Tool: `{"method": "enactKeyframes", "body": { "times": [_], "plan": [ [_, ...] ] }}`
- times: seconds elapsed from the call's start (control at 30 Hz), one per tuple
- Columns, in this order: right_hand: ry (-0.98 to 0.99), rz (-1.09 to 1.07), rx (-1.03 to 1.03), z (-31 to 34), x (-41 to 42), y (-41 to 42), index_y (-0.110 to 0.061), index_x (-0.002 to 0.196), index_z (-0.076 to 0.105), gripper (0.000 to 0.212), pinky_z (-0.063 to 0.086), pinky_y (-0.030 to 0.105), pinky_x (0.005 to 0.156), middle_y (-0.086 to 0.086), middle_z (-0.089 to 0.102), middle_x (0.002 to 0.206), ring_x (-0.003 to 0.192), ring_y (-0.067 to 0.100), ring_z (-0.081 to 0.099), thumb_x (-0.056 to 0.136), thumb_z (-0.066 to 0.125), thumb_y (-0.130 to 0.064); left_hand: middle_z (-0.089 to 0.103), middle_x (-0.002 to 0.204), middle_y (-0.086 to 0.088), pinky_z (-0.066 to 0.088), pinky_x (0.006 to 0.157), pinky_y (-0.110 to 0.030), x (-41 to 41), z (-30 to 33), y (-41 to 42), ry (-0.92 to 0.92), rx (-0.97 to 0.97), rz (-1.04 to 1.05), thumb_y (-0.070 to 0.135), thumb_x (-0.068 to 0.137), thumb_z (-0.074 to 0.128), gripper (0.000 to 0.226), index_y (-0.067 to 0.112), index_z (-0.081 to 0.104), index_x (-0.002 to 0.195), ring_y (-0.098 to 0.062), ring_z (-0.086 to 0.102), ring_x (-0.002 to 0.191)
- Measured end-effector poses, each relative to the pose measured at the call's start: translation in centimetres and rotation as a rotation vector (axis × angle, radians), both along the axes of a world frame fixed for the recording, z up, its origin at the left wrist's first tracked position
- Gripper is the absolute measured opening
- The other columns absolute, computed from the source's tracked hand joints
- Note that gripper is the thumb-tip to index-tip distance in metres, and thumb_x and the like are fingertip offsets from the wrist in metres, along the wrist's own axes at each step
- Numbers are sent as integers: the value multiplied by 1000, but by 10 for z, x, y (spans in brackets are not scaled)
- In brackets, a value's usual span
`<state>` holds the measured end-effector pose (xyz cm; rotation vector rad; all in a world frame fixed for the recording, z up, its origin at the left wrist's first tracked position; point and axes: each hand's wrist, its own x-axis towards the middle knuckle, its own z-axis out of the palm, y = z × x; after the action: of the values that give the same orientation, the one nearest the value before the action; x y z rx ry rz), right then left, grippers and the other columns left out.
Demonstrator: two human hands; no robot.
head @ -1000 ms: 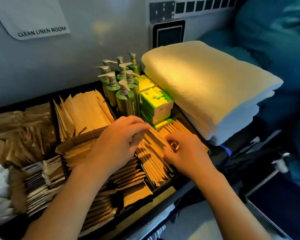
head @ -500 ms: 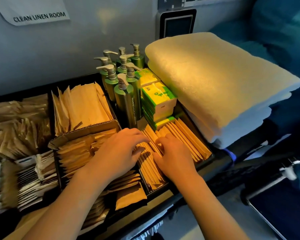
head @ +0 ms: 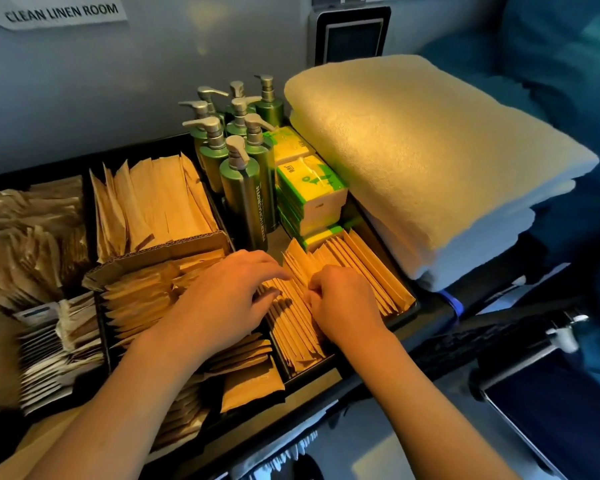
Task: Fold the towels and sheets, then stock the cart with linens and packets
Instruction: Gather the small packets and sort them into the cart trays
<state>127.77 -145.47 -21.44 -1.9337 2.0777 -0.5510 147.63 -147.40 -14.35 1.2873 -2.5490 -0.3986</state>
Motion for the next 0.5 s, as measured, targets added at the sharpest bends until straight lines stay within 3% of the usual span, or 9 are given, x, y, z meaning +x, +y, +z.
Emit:
{"method": "enactKeyframes", "body": {
  "times": [0.13, 0.27, 0.43, 0.5],
  "plan": [
    [37, 48, -47, 3, 12, 7, -24, 107, 74, 17, 58, 29, 72, -7, 63, 98, 84, 11, 61, 93, 73, -35, 60, 128, 23, 45, 104, -27, 4, 4, 5, 12, -21, 18, 37, 97, 65, 32, 41, 65, 129, -1, 50, 123],
    [7, 40, -91, 8, 9, 14, -25, 110, 70, 27, 45, 20, 68, -11, 53, 103, 83, 7, 54, 88, 76, -40, 60, 127, 23, 48, 103, -31, 14, 10, 11, 38, -40, 45, 35, 98, 65, 32, 40, 65, 129, -2, 50, 121],
    [-51, 97, -125, 34, 20, 25, -29, 127, 66, 39, 51, 22, 81, -14, 55, 116, 99, 3, 55, 91, 71, -42, 59, 129, 22, 47, 104, -32, 34, 18, 23, 60, -59, 72, 33, 98, 63, 34, 39, 64, 131, -3, 49, 122],
    [-83, 135, -156, 48, 32, 26, -30, 127, 67, 36, 48, 16, 81, -16, 56, 116, 98, 0, 53, 92, 70, -40, 59, 129, 22, 46, 104, -33, 51, 22, 31, 97, -59, 94, 32, 96, 64, 34, 39, 65, 129, -4, 49, 123]
  ]
}}
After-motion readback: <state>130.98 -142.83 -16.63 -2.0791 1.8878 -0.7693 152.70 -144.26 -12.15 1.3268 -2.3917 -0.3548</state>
